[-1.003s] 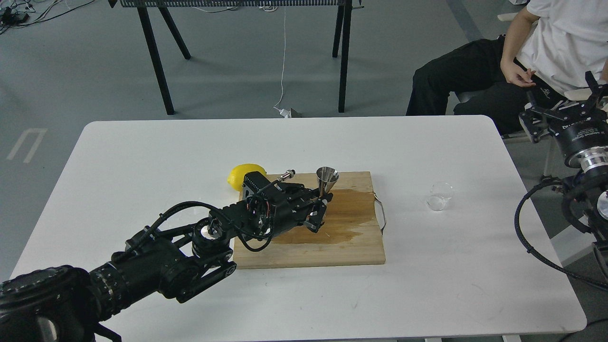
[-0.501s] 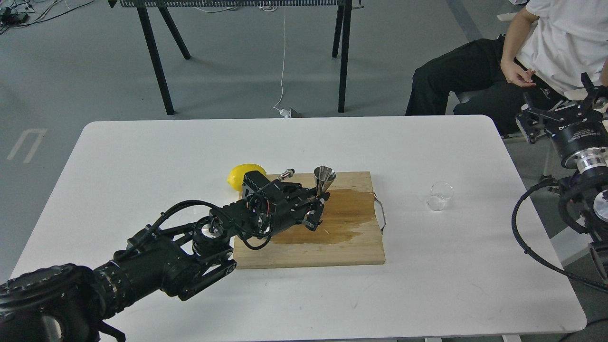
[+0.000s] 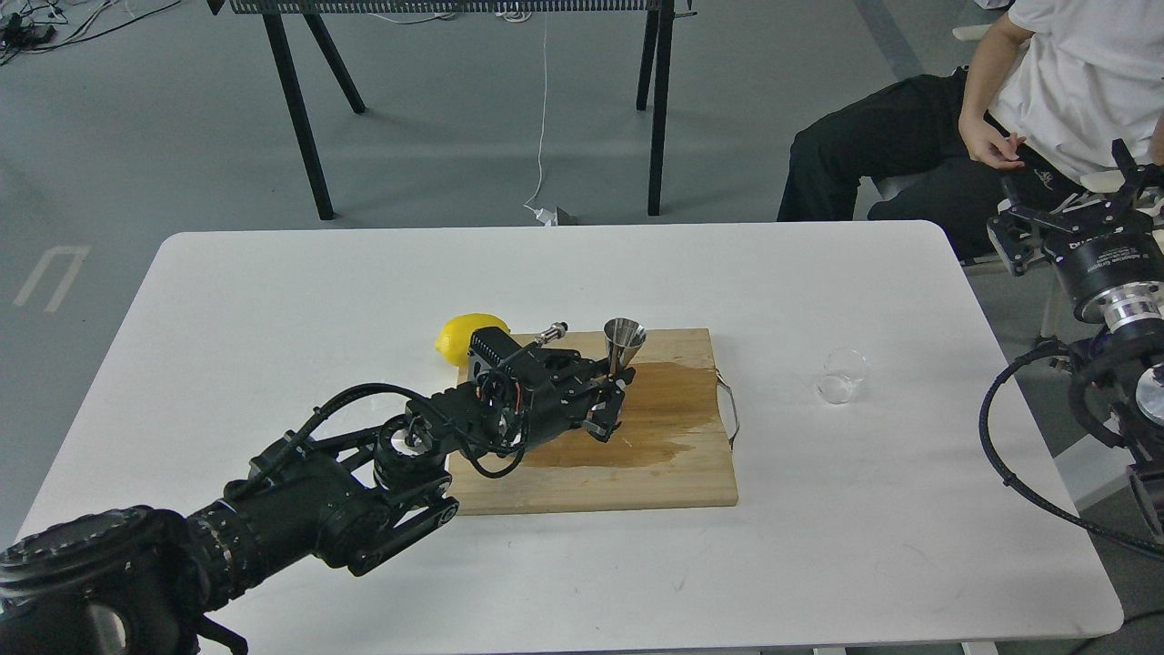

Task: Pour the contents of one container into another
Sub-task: 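Lower the jigger upright onto the board center with the left gripper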

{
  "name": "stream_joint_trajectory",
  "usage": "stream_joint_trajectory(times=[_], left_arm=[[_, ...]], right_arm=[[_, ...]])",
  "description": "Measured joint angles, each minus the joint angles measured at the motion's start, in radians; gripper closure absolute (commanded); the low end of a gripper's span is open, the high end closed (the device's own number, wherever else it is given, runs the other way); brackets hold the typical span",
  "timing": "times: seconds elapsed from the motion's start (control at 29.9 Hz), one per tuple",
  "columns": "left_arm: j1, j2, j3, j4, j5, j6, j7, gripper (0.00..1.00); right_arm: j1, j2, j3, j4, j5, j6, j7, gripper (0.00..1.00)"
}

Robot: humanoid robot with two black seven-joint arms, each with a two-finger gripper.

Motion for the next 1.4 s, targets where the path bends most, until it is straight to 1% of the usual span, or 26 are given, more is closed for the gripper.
stream_joint_trajectory(times=[0.33,0.43,0.77,0.84,1.0,1.1,1.14,1.17,1.2,1.24,1.4], left_arm=[[0.002,0.000,-0.004,-0.002,0.000,0.003,0.001,0.70],[0.002,0.000,-0.004,-0.002,0.000,0.005,0.001,0.68],[0.003,0.009,0.003,-0.002,0.000,0.007,-0.002,0.67],[0.004,0.008,0.003,-0.002,0.000,0.007,-0.002,0.62],[0.008,0.004,0.004,-0.002,0.000,0.007,-0.003,0.57],[0.010,0.003,0.004,-0.002,0.000,0.008,-0.003,0.51],[0.011,0.002,0.003,-0.002,0.000,0.009,-0.004,0.46],[0.011,0.002,0.003,-0.003,0.000,0.009,-0.005,0.36],[0.011,0.002,0.003,-0.005,0.000,0.009,-0.008,0.23],[0.012,0.002,0.003,-0.008,0.000,0.009,-0.011,0.20],[0.023,0.012,0.007,-0.029,0.000,0.036,-0.018,0.15]], right_arm=[[0.000,0.000,-0.003,0.000,-0.002,0.000,0.000,0.00],[0.000,0.000,-0.004,0.000,-0.002,0.000,0.000,0.00],[0.000,0.000,-0.008,-0.001,-0.002,0.000,0.000,0.00],[-0.001,-0.001,-0.008,-0.001,-0.002,0.000,0.000,0.00],[-0.001,-0.002,-0.007,-0.002,-0.002,0.000,0.000,0.00],[-0.001,-0.002,-0.006,-0.002,-0.002,0.000,0.000,0.00],[-0.001,-0.001,-0.006,-0.002,-0.002,0.000,0.000,0.00],[-0.001,-0.001,-0.006,-0.002,-0.003,0.000,0.000,0.00],[-0.001,-0.001,-0.006,-0.002,-0.003,0.000,0.000,0.00],[-0.001,0.000,-0.006,-0.002,-0.003,0.000,0.000,0.00],[-0.001,0.000,-0.006,-0.002,-0.002,0.000,0.000,0.00]])
